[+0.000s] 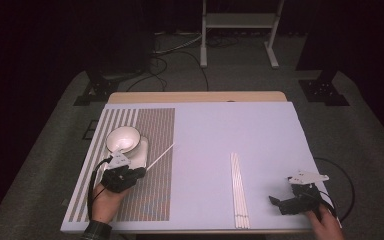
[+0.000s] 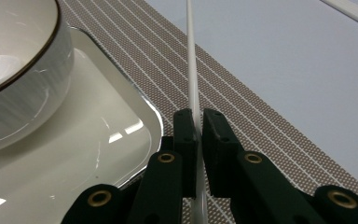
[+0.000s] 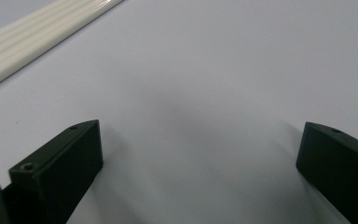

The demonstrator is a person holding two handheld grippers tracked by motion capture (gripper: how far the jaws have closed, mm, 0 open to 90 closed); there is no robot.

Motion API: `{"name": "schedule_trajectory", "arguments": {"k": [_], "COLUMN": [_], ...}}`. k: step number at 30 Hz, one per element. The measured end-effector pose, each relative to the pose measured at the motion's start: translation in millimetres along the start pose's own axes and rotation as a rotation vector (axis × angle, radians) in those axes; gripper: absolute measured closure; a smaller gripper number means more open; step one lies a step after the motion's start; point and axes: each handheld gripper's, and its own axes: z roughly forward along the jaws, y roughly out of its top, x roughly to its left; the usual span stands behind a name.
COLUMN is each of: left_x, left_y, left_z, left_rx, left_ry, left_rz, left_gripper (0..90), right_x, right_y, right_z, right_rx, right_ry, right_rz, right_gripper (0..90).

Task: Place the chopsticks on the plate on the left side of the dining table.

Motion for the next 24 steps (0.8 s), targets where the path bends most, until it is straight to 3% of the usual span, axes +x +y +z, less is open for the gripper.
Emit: {"name": "schedule_trajectory", "arguments": {"k": [24], "left_x": [26.4], "left_y": [-3.6], "left_z": [-1.7], "left_rx": [0.008], "left_ry": [0.063], "left_rz": [-0.030], "left_gripper": [84.4], "right_x": [0.0], "right_y": [0.0], "right_z": [0.0], "right_rx": [0.000], "right_ry": [0.000], "right_rz": [0.000], "right_gripper": [0.0]}}
